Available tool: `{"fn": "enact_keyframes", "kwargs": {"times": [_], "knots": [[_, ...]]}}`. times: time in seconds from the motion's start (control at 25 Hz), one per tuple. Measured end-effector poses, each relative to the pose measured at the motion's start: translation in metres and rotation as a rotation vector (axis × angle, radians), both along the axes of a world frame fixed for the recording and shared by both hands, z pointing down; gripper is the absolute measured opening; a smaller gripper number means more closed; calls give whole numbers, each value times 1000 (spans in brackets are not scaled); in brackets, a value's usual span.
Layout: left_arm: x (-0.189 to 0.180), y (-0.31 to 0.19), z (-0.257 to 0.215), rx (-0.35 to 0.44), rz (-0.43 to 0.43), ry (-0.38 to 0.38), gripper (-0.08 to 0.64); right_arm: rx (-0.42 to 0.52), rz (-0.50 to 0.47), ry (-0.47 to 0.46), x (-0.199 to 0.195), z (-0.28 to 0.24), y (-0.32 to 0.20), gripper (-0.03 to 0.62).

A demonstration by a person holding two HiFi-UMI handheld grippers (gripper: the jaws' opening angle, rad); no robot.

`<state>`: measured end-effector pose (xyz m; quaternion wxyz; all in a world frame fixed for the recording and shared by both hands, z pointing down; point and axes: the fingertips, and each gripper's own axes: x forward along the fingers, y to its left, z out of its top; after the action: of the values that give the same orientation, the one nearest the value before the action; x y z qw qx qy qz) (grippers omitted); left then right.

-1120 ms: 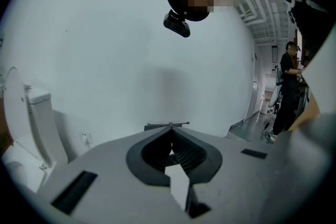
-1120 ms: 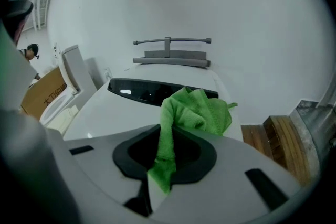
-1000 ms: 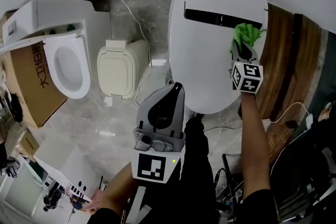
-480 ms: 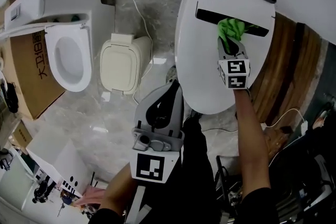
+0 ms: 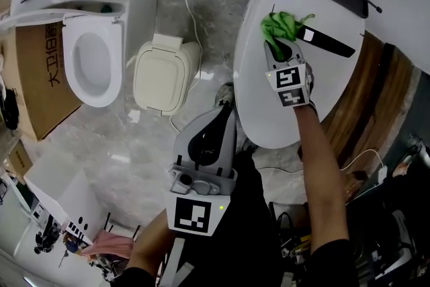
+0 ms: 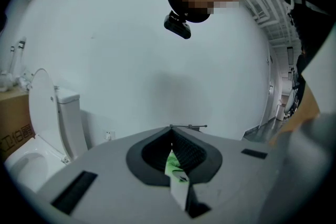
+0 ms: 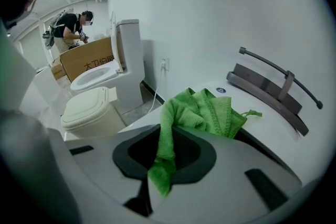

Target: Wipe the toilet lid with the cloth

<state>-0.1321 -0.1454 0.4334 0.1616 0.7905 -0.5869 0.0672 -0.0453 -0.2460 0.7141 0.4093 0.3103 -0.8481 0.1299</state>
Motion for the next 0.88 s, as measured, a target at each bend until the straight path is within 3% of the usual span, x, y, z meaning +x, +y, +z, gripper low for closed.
{"fn": "enact_keyframes", "kwargs": {"times": [0.28, 0.68, 0.88], "knots": [[-24, 4, -1, 10, -45, -17, 8, 39, -222, 88, -18, 1, 7, 60], [-25, 34, -5, 24, -79, -26, 9, 86, -424, 138, -35, 8, 50, 60], [-20, 63, -9, 33, -107, -32, 9, 77, -471, 130, -36, 14, 87, 60]]}}
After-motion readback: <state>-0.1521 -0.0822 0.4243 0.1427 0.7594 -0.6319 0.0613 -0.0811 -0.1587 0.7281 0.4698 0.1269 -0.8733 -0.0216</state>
